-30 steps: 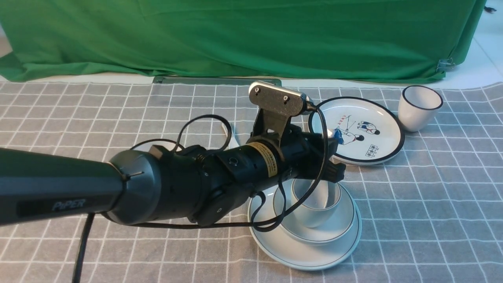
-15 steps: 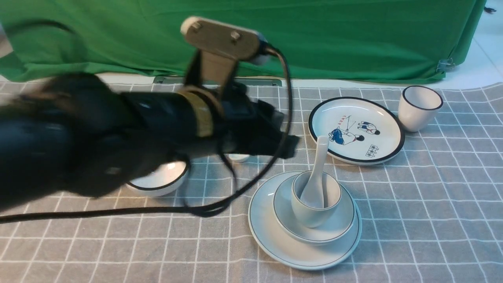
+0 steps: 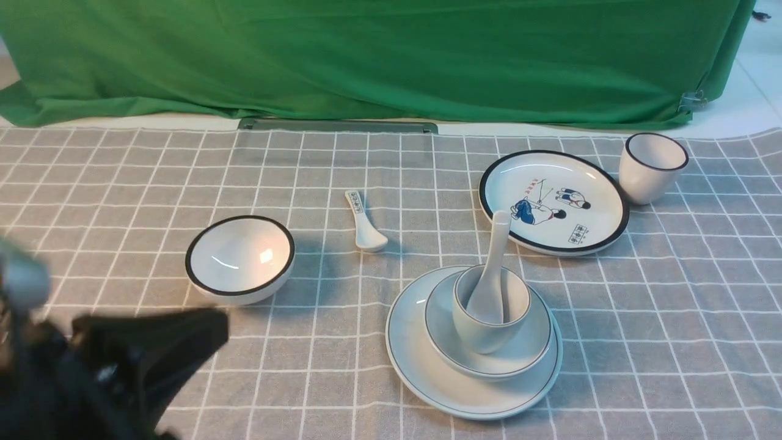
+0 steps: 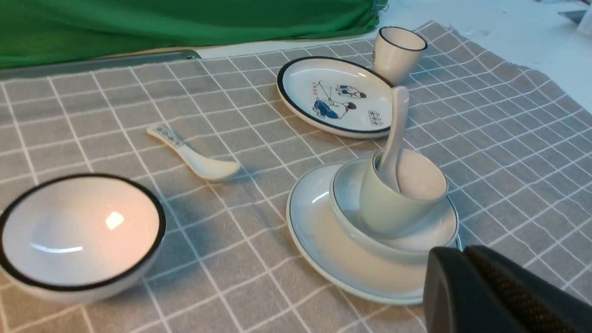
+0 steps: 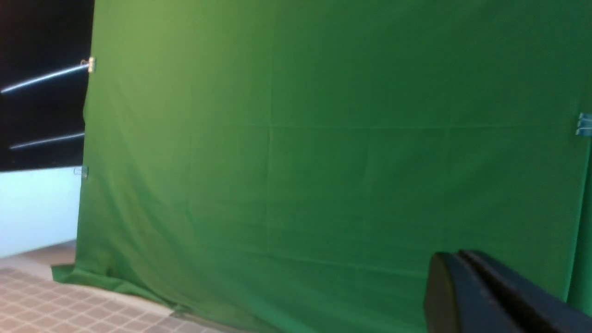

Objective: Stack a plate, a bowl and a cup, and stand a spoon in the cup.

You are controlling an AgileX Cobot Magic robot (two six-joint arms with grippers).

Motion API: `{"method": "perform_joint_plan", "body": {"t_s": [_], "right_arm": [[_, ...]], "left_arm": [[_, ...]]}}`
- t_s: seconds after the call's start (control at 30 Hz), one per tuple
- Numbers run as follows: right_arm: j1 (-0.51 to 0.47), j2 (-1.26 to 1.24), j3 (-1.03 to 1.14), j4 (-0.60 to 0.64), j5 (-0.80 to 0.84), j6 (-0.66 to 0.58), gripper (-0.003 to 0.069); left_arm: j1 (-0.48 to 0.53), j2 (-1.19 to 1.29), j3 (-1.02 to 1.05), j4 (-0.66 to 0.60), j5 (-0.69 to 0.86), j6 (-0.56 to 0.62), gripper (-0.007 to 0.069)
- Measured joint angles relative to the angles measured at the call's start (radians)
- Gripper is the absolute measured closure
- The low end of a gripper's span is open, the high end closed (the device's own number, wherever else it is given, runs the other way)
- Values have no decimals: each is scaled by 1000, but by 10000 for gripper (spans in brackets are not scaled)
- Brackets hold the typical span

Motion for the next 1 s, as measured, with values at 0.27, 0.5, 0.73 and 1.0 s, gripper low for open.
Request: {"method": "perform_joint_plan", "body": {"t_s": [0.27, 0.5, 0.73, 1.0], "right_arm": [[0, 0, 10, -2, 2, 0, 605], [0, 0, 13, -2, 9, 9, 583], [0, 0, 14, -2, 10, 10, 571], [0, 0, 14, -2, 10, 12, 552]], "left_arm": [[0, -224, 121, -33, -51, -11, 615], [0, -242, 121, -33, -56, 5, 613], [0, -242, 121, -33, -56, 11, 613], [0, -244, 121, -20, -56, 137, 613]]}}
